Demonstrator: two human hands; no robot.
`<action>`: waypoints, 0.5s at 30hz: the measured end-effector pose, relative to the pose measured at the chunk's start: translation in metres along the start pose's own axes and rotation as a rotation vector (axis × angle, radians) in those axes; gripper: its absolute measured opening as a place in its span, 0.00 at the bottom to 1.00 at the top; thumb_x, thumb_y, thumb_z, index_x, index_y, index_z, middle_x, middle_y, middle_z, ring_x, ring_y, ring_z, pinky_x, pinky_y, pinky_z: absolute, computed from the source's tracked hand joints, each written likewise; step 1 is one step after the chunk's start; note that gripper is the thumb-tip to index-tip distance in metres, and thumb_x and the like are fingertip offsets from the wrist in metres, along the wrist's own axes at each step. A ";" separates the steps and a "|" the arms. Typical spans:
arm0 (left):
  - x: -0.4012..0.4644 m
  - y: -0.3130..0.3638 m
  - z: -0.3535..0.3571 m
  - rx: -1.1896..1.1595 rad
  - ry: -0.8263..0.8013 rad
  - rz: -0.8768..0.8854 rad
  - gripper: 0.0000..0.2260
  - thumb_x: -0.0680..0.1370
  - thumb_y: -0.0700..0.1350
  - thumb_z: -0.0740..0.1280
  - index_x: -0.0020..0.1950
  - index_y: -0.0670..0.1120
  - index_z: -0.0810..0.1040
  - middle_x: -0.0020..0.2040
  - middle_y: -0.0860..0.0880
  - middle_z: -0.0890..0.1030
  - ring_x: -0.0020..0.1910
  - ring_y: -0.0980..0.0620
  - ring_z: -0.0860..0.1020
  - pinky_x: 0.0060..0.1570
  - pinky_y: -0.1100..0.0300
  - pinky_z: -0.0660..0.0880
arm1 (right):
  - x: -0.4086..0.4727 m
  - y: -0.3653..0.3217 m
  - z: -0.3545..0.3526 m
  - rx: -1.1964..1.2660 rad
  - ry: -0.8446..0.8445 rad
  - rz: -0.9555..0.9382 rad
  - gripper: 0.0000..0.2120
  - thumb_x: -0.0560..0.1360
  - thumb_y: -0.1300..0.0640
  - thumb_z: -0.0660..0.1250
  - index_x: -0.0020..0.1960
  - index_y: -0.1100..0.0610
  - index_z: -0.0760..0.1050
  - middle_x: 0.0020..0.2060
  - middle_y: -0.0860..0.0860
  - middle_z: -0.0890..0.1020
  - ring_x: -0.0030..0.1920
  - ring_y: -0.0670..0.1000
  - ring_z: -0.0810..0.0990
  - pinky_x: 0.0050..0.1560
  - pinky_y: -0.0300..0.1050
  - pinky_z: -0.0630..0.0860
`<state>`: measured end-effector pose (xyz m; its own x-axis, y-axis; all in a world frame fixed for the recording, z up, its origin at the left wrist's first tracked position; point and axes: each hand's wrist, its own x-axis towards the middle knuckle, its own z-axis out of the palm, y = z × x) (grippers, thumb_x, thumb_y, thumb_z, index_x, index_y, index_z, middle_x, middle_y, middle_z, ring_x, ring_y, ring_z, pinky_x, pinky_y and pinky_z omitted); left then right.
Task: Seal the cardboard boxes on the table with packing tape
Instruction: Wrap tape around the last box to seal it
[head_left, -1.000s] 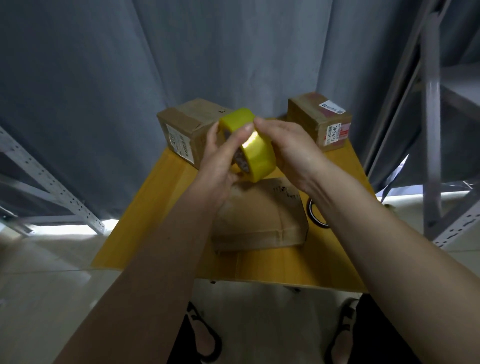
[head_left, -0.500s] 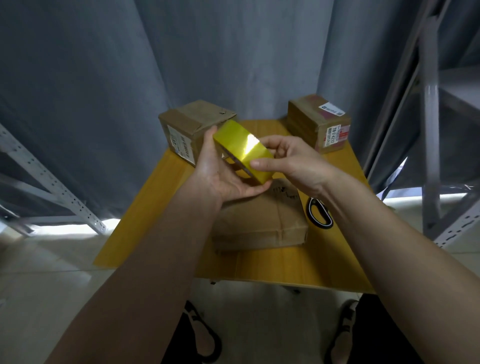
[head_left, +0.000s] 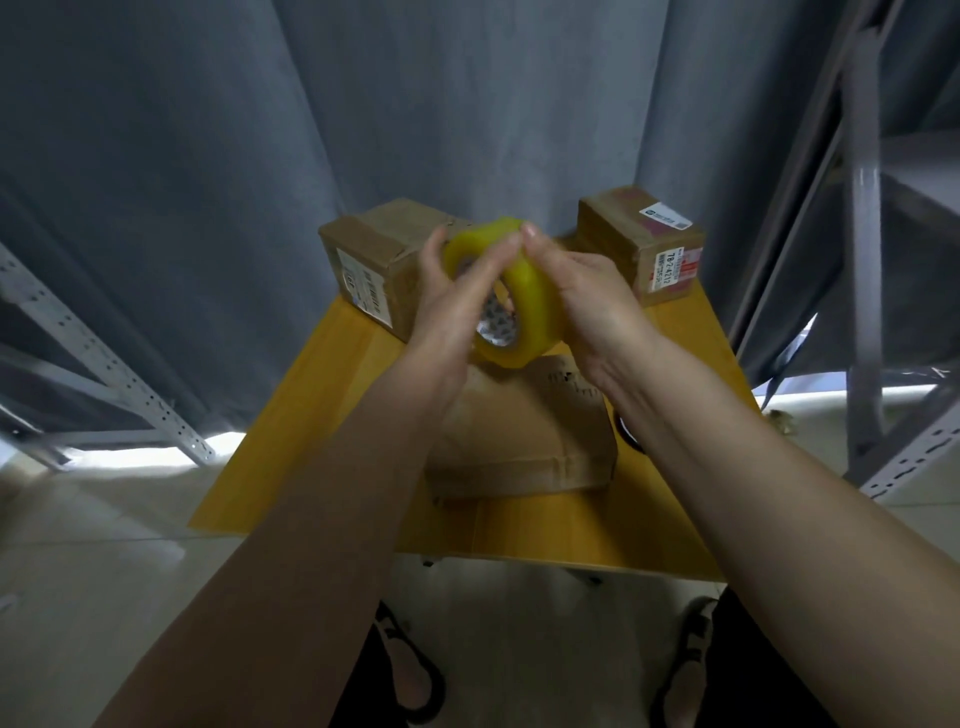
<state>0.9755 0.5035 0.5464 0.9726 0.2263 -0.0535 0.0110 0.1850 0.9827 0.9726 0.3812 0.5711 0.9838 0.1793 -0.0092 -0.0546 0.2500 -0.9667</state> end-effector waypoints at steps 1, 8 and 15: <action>-0.001 -0.001 0.000 0.086 0.006 0.075 0.43 0.58 0.66 0.77 0.70 0.60 0.64 0.68 0.48 0.73 0.64 0.47 0.76 0.61 0.45 0.75 | 0.001 0.000 -0.001 0.016 -0.005 0.017 0.17 0.78 0.50 0.66 0.49 0.66 0.81 0.43 0.61 0.85 0.41 0.54 0.84 0.44 0.45 0.81; -0.001 0.004 -0.002 -0.046 -0.036 -0.089 0.24 0.69 0.62 0.72 0.60 0.52 0.78 0.49 0.40 0.82 0.41 0.50 0.83 0.39 0.46 0.80 | 0.001 0.003 -0.005 0.053 -0.190 0.024 0.14 0.80 0.57 0.62 0.54 0.68 0.77 0.46 0.62 0.81 0.46 0.58 0.80 0.47 0.47 0.81; 0.000 0.010 -0.010 -0.336 -0.081 -0.525 0.31 0.66 0.68 0.69 0.60 0.49 0.80 0.55 0.42 0.82 0.54 0.37 0.79 0.51 0.34 0.73 | -0.003 0.009 -0.021 -0.112 -0.471 -0.027 0.18 0.75 0.70 0.64 0.65 0.66 0.71 0.51 0.58 0.81 0.52 0.54 0.80 0.54 0.45 0.78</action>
<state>0.9738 0.5148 0.5540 0.8719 -0.0471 -0.4874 0.4312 0.5452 0.7189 0.9731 0.3632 0.5566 0.7986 0.5921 0.1082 0.0142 0.1612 -0.9868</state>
